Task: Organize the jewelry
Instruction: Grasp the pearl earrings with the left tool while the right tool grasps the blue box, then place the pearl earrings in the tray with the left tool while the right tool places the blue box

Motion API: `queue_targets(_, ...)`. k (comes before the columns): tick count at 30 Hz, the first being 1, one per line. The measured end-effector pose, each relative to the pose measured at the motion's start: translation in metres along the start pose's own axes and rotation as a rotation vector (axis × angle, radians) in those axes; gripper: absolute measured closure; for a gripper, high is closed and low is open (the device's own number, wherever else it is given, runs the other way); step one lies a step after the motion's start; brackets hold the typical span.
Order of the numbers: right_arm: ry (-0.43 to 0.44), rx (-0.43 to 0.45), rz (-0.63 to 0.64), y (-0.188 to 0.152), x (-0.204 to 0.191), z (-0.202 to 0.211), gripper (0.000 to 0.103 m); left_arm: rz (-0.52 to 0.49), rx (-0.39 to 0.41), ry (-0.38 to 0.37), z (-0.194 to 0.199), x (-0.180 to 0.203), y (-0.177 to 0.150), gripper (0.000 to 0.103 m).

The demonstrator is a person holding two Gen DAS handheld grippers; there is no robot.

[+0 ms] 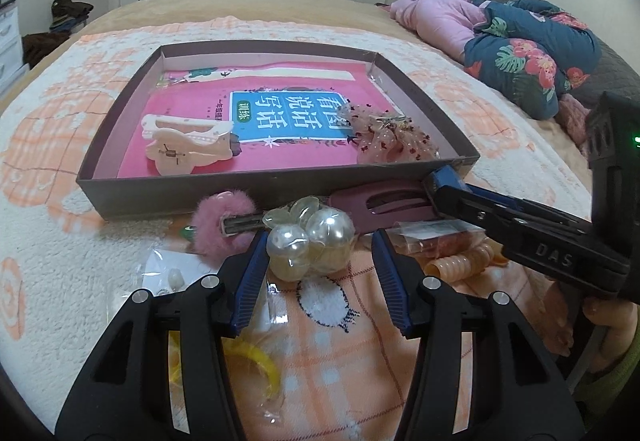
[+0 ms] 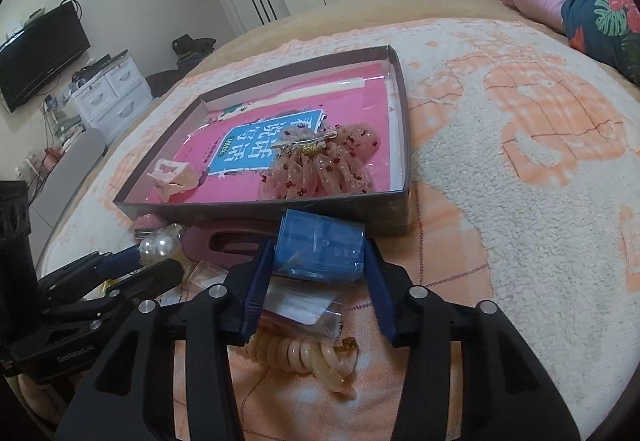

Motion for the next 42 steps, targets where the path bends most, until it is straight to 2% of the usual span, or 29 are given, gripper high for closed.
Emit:
queue_targets(2,-0.008,0.012,-0.006,0.000,0.002,0.005,0.060,0.000,0.006,0.013,-0.002,0.001,0.000,0.069)
queue_targets(13,-0.097,0.091,0.063,-0.003,0.002,0.042,0.060,-0.004,0.019,-0.034,0.009,0.000,-0.003,0.069)
queue_targets(22,-0.115,0.107,0.082,-0.002,-0.004,0.052,0.060,0.005,0.073,-0.071,0.035,-0.002,0.003,0.069)
queue_targets(29,-0.109,0.121,0.121,0.005,-0.017,0.055,0.060,0.031,0.138,-0.059,0.053,-0.014,0.017,0.069)
queue_targets(42,-0.097,0.144,0.196,0.025,-0.046,0.048,0.060,0.101,0.205,-0.025,0.067,-0.047,0.033,0.069)
Point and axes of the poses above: each gripper's, at about its wrist camera, not at the fingertips, and z roughly against the way its jaws point, x to its right, y to its top, the point moved 1 cm from there along -z, roughly the way its jaws point, and after that the axes turned 14 degrees about z, right-handed, at the moved point
